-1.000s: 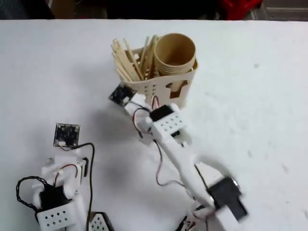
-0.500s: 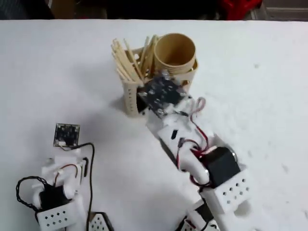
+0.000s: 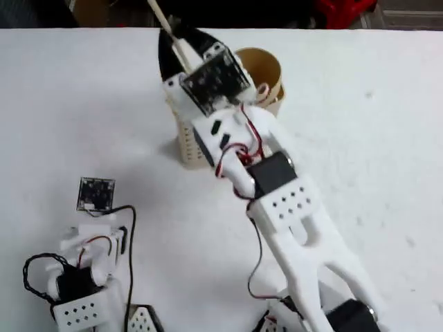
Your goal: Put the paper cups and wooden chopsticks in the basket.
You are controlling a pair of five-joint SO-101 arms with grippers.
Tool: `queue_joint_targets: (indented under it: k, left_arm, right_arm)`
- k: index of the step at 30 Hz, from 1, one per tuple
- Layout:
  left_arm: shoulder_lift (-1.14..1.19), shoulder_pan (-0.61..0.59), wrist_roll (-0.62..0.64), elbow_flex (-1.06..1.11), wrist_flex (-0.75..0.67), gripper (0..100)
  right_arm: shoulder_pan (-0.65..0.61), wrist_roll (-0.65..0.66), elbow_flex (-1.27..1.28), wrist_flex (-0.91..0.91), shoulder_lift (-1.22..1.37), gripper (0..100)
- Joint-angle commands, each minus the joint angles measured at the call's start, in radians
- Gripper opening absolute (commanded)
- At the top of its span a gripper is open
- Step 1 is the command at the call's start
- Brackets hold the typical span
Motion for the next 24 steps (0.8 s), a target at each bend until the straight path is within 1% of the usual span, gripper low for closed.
queue_joint_targets:
  k: [1, 6, 8, 10, 12, 14, 20, 22, 24]
  left_arm:
    - [-0.004, -0.005, -0.003, -0.003, 0.003, 22]
    - [-0.004, -0.005, -0.003, -0.003, 0.003, 22]
    - [-0.004, -0.005, -0.003, -0.003, 0.003, 22]
    - [-0.004, -0.005, -0.003, -0.003, 0.003, 22]
    - [-0.004, -0.005, -0.003, -0.003, 0.003, 22]
    - [-0.004, -0.005, -0.003, -0.003, 0.003, 22]
    - [-0.004, -0.005, -0.003, -0.003, 0.003, 22]
    - [-0.004, -0.005, -0.003, -0.003, 0.003, 22]
    - [-0.004, -0.005, -0.003, -0.003, 0.003, 22]
  right_arm:
    - [0.015, -0.008, -0.089, -0.030, 0.044, 1.7]
    - [0.016, -0.008, 0.015, -0.028, 0.064, 1.8]
    - [0.016, -0.032, 0.084, -0.031, 0.039, 2.1]
    - [0.024, -0.089, 0.157, -0.036, 0.004, 6.0]
    - [0.038, -0.147, 0.215, -0.033, -0.036, 12.6]
    - [0.047, -0.172, 0.264, -0.030, -0.073, 16.6]
    - [0.064, -0.164, 0.353, -0.030, -0.124, 11.5]
    - [0.061, -0.121, 0.376, -0.030, -0.134, 8.2]
    - [0.058, -0.057, 0.408, -0.030, -0.150, 2.0]
